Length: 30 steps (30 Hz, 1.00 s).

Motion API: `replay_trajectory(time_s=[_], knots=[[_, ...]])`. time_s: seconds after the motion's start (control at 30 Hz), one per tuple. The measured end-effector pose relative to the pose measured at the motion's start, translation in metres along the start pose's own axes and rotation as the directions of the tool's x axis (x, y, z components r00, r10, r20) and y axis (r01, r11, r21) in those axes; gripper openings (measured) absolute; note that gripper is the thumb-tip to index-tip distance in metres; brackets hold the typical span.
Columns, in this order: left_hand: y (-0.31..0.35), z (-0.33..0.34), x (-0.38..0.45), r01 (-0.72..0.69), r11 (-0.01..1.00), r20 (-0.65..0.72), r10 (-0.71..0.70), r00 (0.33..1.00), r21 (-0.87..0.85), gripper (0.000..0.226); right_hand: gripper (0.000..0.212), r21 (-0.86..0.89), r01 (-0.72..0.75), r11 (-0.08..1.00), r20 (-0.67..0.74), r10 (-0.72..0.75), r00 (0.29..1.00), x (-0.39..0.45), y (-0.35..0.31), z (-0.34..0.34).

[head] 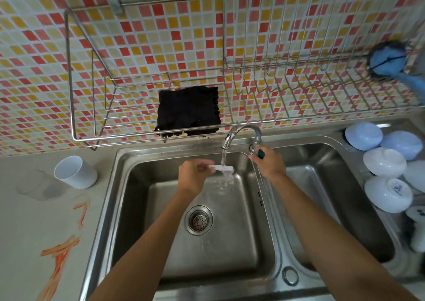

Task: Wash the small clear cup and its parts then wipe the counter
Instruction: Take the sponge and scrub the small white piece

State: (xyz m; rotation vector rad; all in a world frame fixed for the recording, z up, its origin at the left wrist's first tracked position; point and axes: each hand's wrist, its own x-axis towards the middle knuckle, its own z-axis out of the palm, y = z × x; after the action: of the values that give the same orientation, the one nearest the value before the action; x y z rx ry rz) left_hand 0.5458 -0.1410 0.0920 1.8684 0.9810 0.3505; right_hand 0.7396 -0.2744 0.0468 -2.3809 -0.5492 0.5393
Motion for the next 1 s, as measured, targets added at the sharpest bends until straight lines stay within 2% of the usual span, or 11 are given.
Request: replay_trajectory(time_s=[0.07, 0.13, 0.27, 0.43, 0.57, 0.63, 0.77, 0.87, 0.93, 1.0], knots=[[0.001, 0.005, 0.002, 0.002, 1.0, 0.006, -0.002, 1.0, 0.001, 0.023, 0.035, -0.092, 0.052, 0.994, -0.001, -0.052, 0.999, 0.003, 0.002, 0.002], [0.004, 0.01, 0.003, -0.006, 1.0, 0.025, 0.007, 1.0, -0.023, 0.022, 0.037, -0.169, 0.096, 0.981, -0.011, -0.099, 0.995, 0.002, 0.004, 0.003], [0.007, 0.019, 0.004, -0.009, 0.998, 0.056, 0.012, 0.998, -0.062, 0.023, 0.036, -0.219, 0.118, 0.969, -0.058, -0.134, 0.989, 0.003, 0.006, 0.006], [0.012, 0.025, 0.006, -0.018, 0.998, 0.07, 0.022, 0.997, -0.06, 0.02, 0.033, -0.195, 0.112, 0.974, -0.128, -0.139, 0.982, 0.005, 0.012, 0.005], [0.013, 0.019, 0.003, -0.049, 0.998, 0.06, 0.052, 0.997, -0.043, 0.02, 0.031, -0.243, 0.082, 0.967, -0.131, -0.116, 0.985, 0.008, 0.016, 0.002], [0.012, 0.015, 0.002, -0.057, 0.998, 0.05, 0.059, 0.997, -0.028, 0.019, 0.031, -0.207, 0.066, 0.976, -0.144, -0.097, 0.985, 0.007, 0.012, 0.004], [0.006, -0.001, -0.001, -0.065, 0.993, -0.021, 0.068, 0.997, 0.098, 0.016, 0.029, 0.006, -0.031, 1.0, -0.256, 0.031, 0.966, -0.011, 0.002, 0.017], [-0.002, -0.011, -0.005, -0.082, 0.96, -0.098, 0.112, 0.989, 0.266, 0.018, 0.044, 0.163, -0.048, 0.985, -0.322, 0.1, 0.942, -0.041, -0.007, 0.03], [-0.013, -0.012, -0.01, -0.107, 0.922, -0.07, 0.142, 0.987, 0.371, 0.017, 0.04, 0.191, -0.014, 0.981, -0.299, 0.072, 0.951, -0.062, -0.009, 0.042], [-0.028, -0.011, -0.015, -0.126, 0.865, 0.02, 0.133, 0.991, 0.486, 0.015, 0.032, 0.158, 0.023, 0.987, -0.239, 0.016, 0.971, -0.074, -0.005, 0.055]])
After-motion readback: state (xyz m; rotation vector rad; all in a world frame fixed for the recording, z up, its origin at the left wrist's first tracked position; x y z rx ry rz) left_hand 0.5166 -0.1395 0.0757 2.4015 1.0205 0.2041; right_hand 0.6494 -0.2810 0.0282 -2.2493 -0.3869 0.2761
